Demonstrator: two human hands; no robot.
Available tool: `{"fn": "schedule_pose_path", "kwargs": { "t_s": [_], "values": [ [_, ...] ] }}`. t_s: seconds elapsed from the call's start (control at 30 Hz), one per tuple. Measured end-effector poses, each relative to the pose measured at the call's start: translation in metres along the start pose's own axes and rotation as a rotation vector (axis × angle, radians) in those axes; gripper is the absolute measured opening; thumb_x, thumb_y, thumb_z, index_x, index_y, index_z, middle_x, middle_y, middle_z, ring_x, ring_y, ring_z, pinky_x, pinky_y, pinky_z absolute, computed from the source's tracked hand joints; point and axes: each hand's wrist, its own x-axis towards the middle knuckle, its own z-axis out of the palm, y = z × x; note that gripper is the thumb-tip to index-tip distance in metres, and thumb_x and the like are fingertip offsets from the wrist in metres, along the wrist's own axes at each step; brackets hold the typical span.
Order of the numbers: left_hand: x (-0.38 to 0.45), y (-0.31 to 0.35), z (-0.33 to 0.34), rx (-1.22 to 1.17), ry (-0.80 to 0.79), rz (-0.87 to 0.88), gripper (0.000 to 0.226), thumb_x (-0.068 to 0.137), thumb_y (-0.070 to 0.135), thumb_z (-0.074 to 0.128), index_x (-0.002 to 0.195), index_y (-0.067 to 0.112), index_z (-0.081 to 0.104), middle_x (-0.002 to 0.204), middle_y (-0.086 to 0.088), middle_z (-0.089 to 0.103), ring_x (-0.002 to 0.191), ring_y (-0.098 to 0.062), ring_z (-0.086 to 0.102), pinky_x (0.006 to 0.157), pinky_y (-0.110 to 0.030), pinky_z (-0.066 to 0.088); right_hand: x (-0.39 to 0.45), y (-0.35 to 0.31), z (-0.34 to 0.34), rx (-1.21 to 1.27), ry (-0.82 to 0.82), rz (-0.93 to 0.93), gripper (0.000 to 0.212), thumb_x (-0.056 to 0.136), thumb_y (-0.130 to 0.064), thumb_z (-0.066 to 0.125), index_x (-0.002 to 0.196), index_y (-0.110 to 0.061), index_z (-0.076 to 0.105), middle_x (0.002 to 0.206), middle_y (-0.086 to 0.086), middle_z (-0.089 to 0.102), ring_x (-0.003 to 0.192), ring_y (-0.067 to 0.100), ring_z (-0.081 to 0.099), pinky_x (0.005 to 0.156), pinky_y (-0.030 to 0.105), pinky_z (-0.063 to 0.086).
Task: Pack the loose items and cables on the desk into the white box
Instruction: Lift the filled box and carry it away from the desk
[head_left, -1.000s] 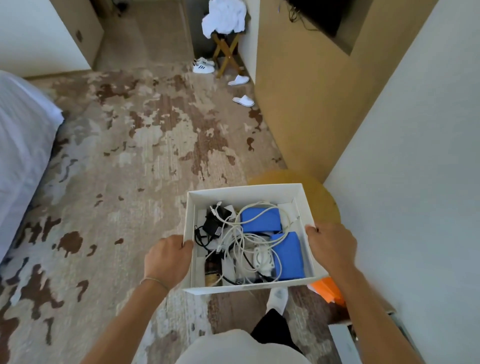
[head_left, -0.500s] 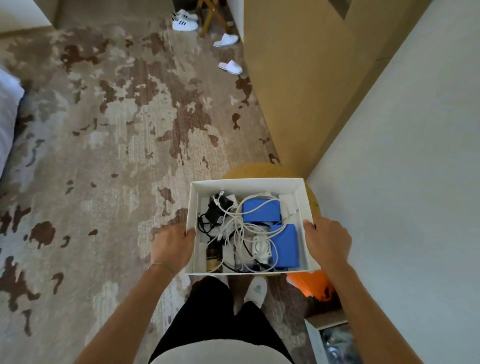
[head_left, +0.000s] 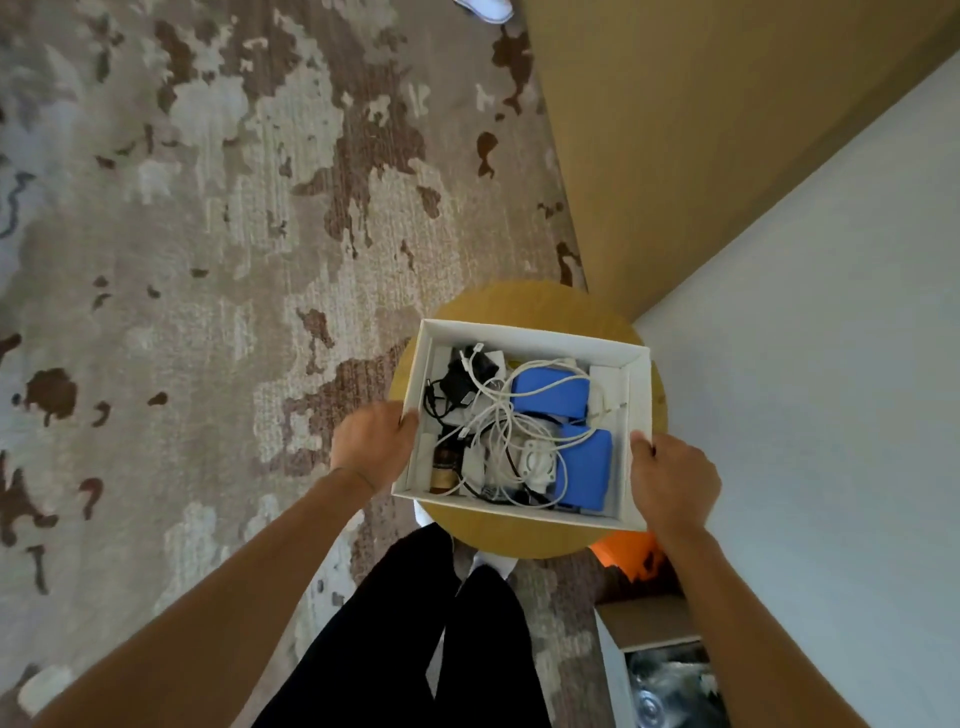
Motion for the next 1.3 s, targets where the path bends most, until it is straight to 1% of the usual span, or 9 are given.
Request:
{"fn": "schedule_pose_path", "kwargs": {
  "t_s": [0.17, 0.27, 0.4, 0.6, 0.87, 0.97, 1.07, 1.13, 1.3],
  "values": [
    [0.034, -0.004, 0.024, 0.044, -0.071, 0.049, 0.047, 0.103, 0.033, 0.043, 0.059, 0.017, 0.037, 0.055, -0.002, 0.042, 0.057, -0.028, 0.048, 0.052, -0.032, 0.032, 0.015, 0.004, 0.029, 0.008, -0.018, -0.003, 0.046, 0.101, -0.033, 0.054, 0.058, -0.02, 0.04, 0.054, 0.003, 0.048, 0.053, 0.029, 0.051, 0.056, 0.032, 0.039],
    [0.047, -0.007, 0.036, 0.037, -0.086, 0.051, 0.048, 0.103, 0.033, 0.042, 0.058, 0.018, 0.036, 0.053, -0.003, 0.043, 0.054, -0.027, 0.047, 0.049, -0.031, 0.03, 0.018, 0.001, 0.039, 0.019, 0.005, -0.04, 0.046, 0.099, -0.028, 0.059, 0.058, -0.02, 0.039, 0.049, -0.012, 0.025, 0.044, 0.012, 0.029, 0.049, 0.022, 0.02],
    [0.057, -0.012, 0.048, -0.014, -0.091, 0.034, 0.047, 0.103, 0.033, 0.044, 0.058, 0.019, 0.036, 0.056, -0.005, 0.044, 0.056, -0.03, 0.047, 0.051, -0.032, 0.031, 0.022, -0.004, 0.048, 0.043, 0.026, -0.071, 0.047, 0.097, -0.024, 0.063, 0.058, -0.021, 0.038, 0.05, -0.017, 0.019, 0.045, -0.002, 0.017, 0.051, 0.016, 0.01],
    [0.067, -0.017, 0.058, -0.024, -0.089, 0.042, 0.047, 0.103, 0.031, 0.043, 0.06, 0.015, 0.039, 0.053, -0.005, 0.044, 0.052, -0.029, 0.047, 0.049, -0.031, 0.029, 0.023, -0.008, 0.06, 0.111, 0.028, -0.092, 0.062, 0.096, -0.018, 0.066, 0.055, -0.033, 0.021, 0.046, -0.018, 0.022, 0.041, -0.003, 0.02, 0.049, 0.015, 0.012],
    [0.072, -0.018, 0.067, 0.042, -0.084, 0.043, 0.045, 0.104, 0.035, 0.038, 0.065, 0.013, 0.043, 0.054, -0.002, 0.043, 0.052, -0.025, 0.047, 0.046, -0.028, 0.027, 0.022, -0.002, 0.08, 0.065, 0.023, -0.029, 0.055, 0.1, -0.025, 0.058, 0.055, -0.031, 0.027, 0.047, -0.016, 0.028, 0.042, -0.001, 0.027, 0.049, 0.016, 0.015],
    [0.075, -0.015, 0.061, 0.068, -0.194, 0.016, 0.044, 0.104, 0.042, 0.034, 0.069, 0.017, 0.043, 0.062, -0.003, 0.051, 0.063, -0.029, 0.055, 0.053, -0.031, 0.038, 0.031, 0.001, 0.078, -0.093, -0.161, 0.056, 0.041, 0.103, -0.035, 0.048, 0.065, -0.019, 0.046, 0.054, -0.011, 0.034, 0.048, 0.002, 0.029, 0.047, 0.02, 0.017],
    [0.075, -0.009, 0.04, 0.128, -0.38, -0.055, 0.049, 0.102, 0.052, 0.028, 0.1, 0.014, 0.059, 0.097, -0.009, 0.067, 0.086, -0.029, 0.062, 0.071, -0.034, 0.047, 0.041, -0.002, 0.055, -0.211, -0.451, 0.11, 0.027, 0.099, -0.035, 0.044, 0.079, -0.018, 0.051, 0.068, -0.005, 0.049, 0.059, 0.009, 0.043, 0.051, 0.026, 0.028],
    [0.068, -0.003, 0.017, 0.189, -0.419, -0.059, 0.053, 0.102, 0.053, 0.028, 0.113, 0.012, 0.061, 0.105, -0.01, 0.068, 0.092, -0.028, 0.063, 0.078, -0.036, 0.05, 0.041, -0.01, 0.027, -0.222, -0.519, 0.12, 0.023, 0.095, -0.03, 0.046, 0.077, -0.019, 0.054, 0.073, -0.002, 0.056, 0.064, 0.013, 0.05, 0.052, 0.026, 0.031],
    [0.015, 0.033, -0.072, -0.101, -0.148, 0.104, 0.022, 0.099, 0.028, 0.046, 0.102, 0.019, 0.066, 0.095, 0.001, 0.069, 0.084, -0.017, 0.065, 0.076, -0.034, 0.054, 0.009, -0.052, -0.076, 0.308, -0.342, 0.024, 0.03, 0.097, -0.032, 0.053, 0.075, -0.017, 0.068, 0.068, 0.002, 0.066, 0.066, 0.021, 0.063, 0.053, 0.029, 0.041]
  ]
}}
